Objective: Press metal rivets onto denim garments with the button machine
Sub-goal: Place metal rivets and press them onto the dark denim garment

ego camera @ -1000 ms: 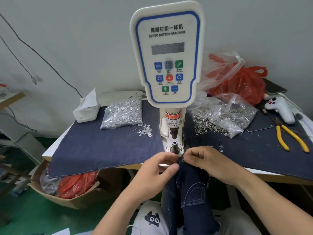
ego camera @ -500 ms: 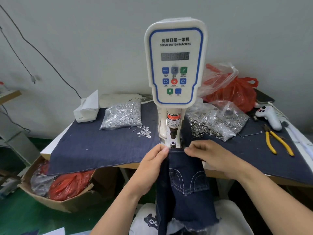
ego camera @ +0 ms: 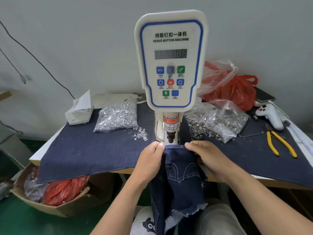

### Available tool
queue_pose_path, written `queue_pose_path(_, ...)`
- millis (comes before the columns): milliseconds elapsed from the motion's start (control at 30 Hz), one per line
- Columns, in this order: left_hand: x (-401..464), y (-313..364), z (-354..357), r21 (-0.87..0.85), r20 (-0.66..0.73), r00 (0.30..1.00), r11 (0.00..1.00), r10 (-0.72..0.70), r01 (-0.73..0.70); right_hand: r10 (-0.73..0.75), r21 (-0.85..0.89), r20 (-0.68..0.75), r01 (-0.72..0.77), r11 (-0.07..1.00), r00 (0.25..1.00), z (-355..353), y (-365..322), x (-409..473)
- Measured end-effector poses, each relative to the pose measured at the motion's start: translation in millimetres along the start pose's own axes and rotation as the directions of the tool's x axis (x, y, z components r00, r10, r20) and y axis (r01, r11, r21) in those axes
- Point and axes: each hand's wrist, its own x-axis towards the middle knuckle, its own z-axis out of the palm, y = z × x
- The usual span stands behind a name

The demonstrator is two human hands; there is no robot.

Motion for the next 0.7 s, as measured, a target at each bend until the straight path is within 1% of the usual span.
queue_pose_path(200, 2, -5, -1, -0.040, 0.017, 1.000, 0.999, 0.001, 0.000, 0.044, 0.016, 0.022, -0.044, 0.999, 0.999, 0, 2, 2)
queue_pose_path(400, 2, -8, -3, -0.039, 0.031, 0.999, 0.999, 0.020, -0.019, 0.024, 0.038, 0.043, -0.026, 0.999, 0.999, -2, 6, 3)
queue_pose_path(567, 2, -11, -3, -0.052, 0.048, 0.999, 0.999, 0.017, -0.015, 0.021, 0.002, 0.044, -0.021, 1.000, 0.999, -3, 7, 4)
queue_pose_path(700, 3, -12, -3, -0.066, 0.046, 0.999, 0.998, 0.027, -0.024, 0.027, 0.013, 0.058, -0.028, 1.000, 0.998, -3, 9, 5)
